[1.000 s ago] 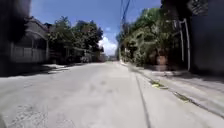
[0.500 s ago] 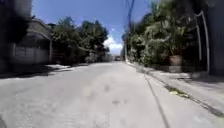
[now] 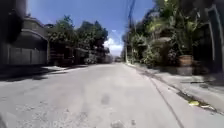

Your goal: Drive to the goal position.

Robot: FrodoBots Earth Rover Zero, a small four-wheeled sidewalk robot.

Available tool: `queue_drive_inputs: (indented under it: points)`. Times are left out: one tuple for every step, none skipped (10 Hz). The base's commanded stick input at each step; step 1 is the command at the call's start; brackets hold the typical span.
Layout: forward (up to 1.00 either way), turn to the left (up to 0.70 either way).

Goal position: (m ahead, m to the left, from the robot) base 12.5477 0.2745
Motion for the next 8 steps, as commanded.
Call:
queue_drive_inputs:
  points:
    - [1.0,-0.03]
    - [1.0,0.0]
    - [1.0,0.0]
    - [1.0,0.0]
    - [1.0,0.0]
    - [1.0,0.0]
    - [1.0,0.0]
    - [1.0,0.0]
